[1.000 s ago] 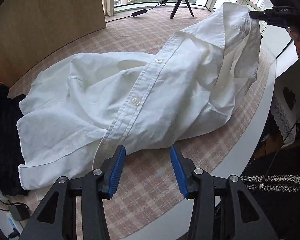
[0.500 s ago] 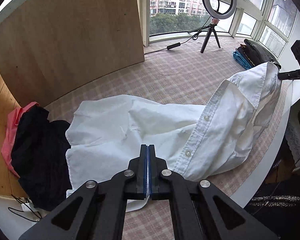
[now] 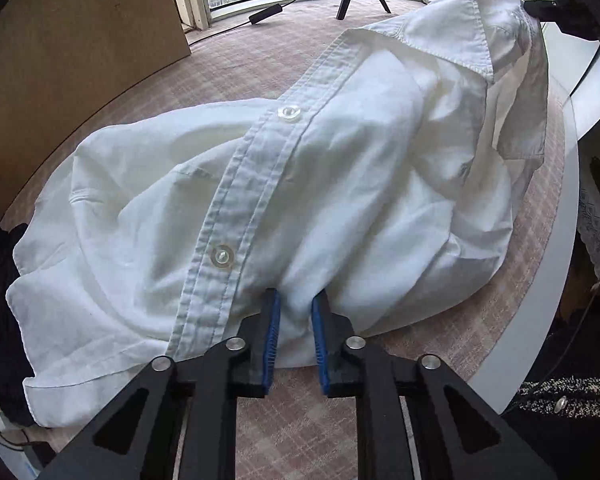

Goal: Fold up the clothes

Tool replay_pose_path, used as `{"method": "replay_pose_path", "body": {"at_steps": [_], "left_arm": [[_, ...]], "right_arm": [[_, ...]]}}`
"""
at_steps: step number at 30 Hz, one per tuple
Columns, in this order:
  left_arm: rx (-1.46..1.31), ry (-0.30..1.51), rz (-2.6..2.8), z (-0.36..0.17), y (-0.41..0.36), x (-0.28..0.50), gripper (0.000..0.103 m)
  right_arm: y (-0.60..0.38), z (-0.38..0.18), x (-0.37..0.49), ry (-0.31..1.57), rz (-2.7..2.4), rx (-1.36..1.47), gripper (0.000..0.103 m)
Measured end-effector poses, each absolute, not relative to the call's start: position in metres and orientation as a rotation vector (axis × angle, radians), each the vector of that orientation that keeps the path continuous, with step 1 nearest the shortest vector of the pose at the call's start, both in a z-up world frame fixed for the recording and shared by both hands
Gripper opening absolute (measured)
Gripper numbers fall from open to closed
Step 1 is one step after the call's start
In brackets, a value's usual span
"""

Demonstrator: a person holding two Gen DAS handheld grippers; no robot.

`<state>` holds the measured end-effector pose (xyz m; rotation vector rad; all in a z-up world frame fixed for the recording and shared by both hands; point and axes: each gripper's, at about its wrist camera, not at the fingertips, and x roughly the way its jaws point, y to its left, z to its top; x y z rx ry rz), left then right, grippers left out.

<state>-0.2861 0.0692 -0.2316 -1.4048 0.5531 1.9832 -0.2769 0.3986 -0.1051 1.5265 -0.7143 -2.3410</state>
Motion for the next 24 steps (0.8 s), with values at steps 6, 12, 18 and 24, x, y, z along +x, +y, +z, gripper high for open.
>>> {"method": "replay_pose_path", "body": {"at_steps": [6, 12, 18, 24], "left_arm": [[-1.247, 0.589, 2.137, -0.134, 0.041, -0.312, 0.002], [-1.162, 0.808, 2.160, -0.079, 0.077, -0.405, 0.022], [-1.191, 0.856, 1.991, -0.094, 0.105, -0.406, 0.036], [-1.125, 0.879, 1.804, -0.106, 0.145, -0.356, 0.048]], "right_arm": [[0.401, -0.109, -0.271, -0.713, -2.338, 1.521, 0.003], [0.408, -0.144, -0.257, -0.753, -2.305, 1.588, 0.003], [0.398, -0.179, -0.262, -0.610, -2.323, 1.660, 0.006], [0.364, -0.165, -0.288, -0.283, -2.392, 1.601, 0.061]]}}
